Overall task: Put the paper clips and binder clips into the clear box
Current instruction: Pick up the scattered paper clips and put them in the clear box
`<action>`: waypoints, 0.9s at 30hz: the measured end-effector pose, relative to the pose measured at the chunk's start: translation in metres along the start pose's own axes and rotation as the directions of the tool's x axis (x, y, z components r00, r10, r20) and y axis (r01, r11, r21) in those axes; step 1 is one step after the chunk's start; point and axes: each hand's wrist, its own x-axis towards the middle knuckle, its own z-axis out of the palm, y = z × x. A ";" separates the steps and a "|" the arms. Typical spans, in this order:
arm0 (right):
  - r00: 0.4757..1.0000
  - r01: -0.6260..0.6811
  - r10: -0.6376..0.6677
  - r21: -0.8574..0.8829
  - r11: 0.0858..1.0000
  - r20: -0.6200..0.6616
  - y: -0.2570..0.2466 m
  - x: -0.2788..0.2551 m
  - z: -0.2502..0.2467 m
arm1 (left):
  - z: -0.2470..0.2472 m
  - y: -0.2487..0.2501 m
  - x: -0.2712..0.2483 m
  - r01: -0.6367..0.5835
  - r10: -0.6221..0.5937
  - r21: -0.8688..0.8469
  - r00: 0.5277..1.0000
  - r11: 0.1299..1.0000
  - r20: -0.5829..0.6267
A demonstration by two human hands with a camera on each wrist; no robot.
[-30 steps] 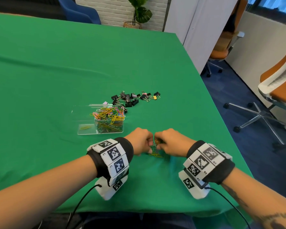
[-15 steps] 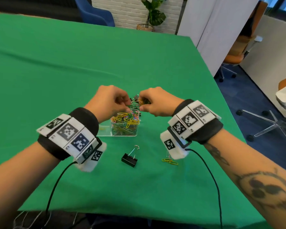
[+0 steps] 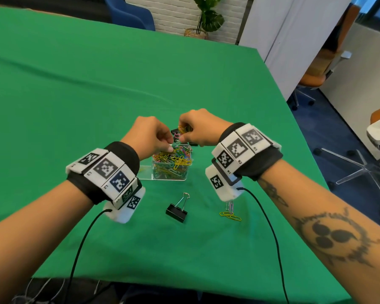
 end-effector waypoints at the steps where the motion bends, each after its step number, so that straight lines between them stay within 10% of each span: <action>1: 1.000 0.011 -0.011 0.005 1.000 0.001 -0.001 0.002 0.001 | 0.001 0.000 0.000 -0.005 0.005 0.004 1.000 1.000 -0.004; 27: 0.999 0.050 -0.051 0.033 0.998 0.005 -0.001 0.014 0.010 | -0.014 -0.005 -0.003 -0.005 0.001 -0.038 0.995 0.999 -0.103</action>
